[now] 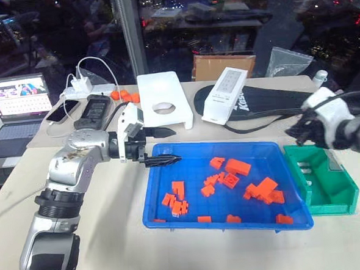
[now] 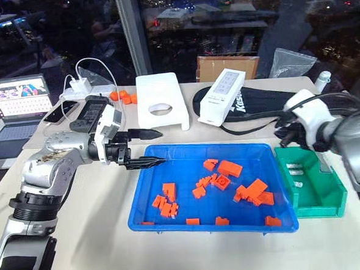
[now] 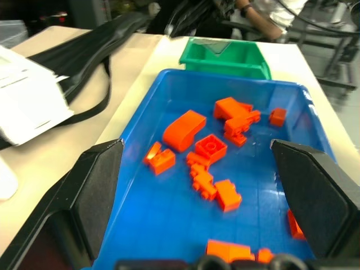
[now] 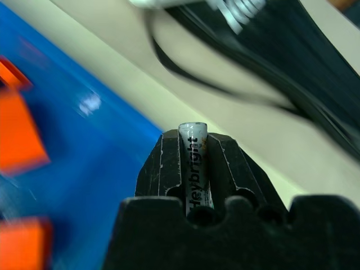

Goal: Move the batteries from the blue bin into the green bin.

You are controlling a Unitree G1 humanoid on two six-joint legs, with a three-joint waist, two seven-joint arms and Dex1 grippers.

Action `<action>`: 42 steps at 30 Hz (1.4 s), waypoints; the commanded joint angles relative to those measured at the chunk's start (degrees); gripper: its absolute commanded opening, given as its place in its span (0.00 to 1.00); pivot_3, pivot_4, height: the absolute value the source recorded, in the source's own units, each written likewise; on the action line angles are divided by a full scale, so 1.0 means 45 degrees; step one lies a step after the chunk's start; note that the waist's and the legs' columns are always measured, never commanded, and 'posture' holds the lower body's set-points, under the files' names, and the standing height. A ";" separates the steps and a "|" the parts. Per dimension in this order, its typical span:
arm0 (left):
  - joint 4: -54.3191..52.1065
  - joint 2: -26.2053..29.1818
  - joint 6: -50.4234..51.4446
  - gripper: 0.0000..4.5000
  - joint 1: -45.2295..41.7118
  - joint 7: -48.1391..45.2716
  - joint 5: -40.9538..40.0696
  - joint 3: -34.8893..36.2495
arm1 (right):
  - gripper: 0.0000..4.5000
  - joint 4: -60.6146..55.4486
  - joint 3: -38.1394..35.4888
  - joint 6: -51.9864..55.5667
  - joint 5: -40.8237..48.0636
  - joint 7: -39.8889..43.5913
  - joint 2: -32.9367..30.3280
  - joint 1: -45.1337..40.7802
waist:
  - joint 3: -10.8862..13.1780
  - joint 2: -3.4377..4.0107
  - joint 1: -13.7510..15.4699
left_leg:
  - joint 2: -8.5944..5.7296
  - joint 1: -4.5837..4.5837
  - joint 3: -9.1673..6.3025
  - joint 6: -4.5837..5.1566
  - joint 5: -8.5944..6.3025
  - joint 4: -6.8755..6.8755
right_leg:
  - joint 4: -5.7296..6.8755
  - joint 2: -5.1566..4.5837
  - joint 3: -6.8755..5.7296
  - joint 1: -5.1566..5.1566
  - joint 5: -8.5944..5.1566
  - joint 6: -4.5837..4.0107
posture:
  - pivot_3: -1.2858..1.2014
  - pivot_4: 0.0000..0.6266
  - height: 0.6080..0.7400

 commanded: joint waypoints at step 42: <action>0.0100 0.0840 -0.0393 1.00 0.1763 0.3625 0.1462 0.1979 | 0.99 -0.2861 -0.5617 -0.1951 0.2848 -0.2070 0.4124 0.4595 | 0.0006 0.0015 -0.0065 | -0.0024 0.0011 -0.0060 0.0000 0.0004 0.0075 | 0.0003 -0.0012 -0.0023 0.0098 -0.0008 0.0023 | 0.52 0.24 0.86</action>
